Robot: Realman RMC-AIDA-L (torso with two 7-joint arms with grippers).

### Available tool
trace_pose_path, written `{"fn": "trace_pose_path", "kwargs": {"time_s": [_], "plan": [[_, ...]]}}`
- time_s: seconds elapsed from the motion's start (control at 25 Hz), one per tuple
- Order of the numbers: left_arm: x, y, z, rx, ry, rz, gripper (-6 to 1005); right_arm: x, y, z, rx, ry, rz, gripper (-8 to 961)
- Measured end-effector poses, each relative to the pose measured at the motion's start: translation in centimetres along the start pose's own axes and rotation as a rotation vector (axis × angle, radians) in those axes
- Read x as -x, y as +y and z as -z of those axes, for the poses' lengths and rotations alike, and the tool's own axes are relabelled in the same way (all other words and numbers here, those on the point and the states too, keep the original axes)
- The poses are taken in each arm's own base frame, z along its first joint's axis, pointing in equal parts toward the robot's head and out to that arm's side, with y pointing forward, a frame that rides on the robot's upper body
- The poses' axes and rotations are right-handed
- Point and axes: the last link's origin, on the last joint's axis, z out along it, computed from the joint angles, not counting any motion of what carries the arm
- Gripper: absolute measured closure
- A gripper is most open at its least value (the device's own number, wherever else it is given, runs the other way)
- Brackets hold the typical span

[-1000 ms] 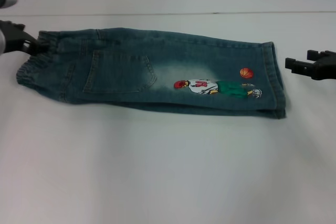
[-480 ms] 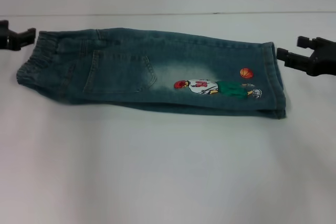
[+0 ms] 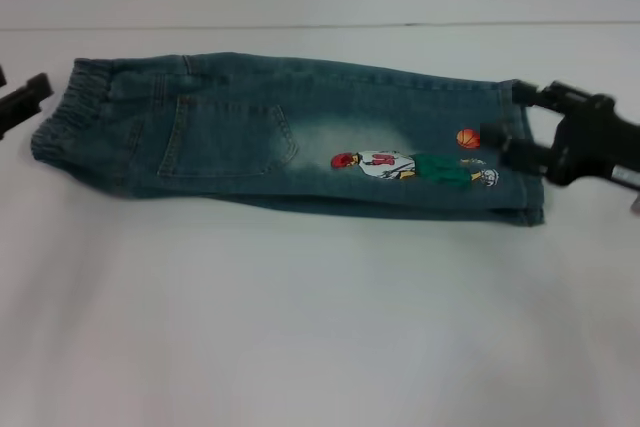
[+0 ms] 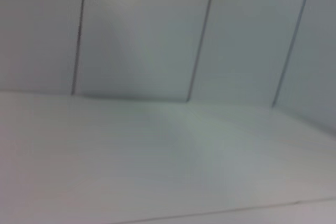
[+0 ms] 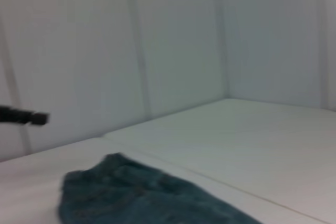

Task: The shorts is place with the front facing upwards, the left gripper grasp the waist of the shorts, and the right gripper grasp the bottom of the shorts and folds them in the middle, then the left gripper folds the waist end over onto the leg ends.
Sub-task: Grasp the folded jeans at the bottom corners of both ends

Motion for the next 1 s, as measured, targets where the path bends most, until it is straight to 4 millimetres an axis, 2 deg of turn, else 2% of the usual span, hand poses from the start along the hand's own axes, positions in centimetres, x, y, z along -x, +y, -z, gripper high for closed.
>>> {"fn": "trace_pose_path", "kwargs": {"time_s": [0.12,0.28,0.44,0.64,1.0], "plan": [[0.9,-0.2,2.1,0.05,0.042,0.056,306,-0.5,1.2,-0.1,0.07,0.02,0.034,175],[2.3,-0.7,3.7,0.03,0.053,0.093,306,-1.3,2.2,-0.2,0.139,0.069,0.049,175],[3.7,-0.6,4.2,0.012,0.039,0.094,305,-1.9,2.7,-0.1,0.153,0.083,0.05,175],[4.1,-1.3,2.8,-0.044,-0.005,0.058,305,-2.2,2.9,-0.1,0.157,0.082,0.046,174],[3.5,-3.0,-2.0,-0.155,-0.195,-0.17,306,-2.4,3.3,0.0,0.168,0.076,0.033,174]]}}
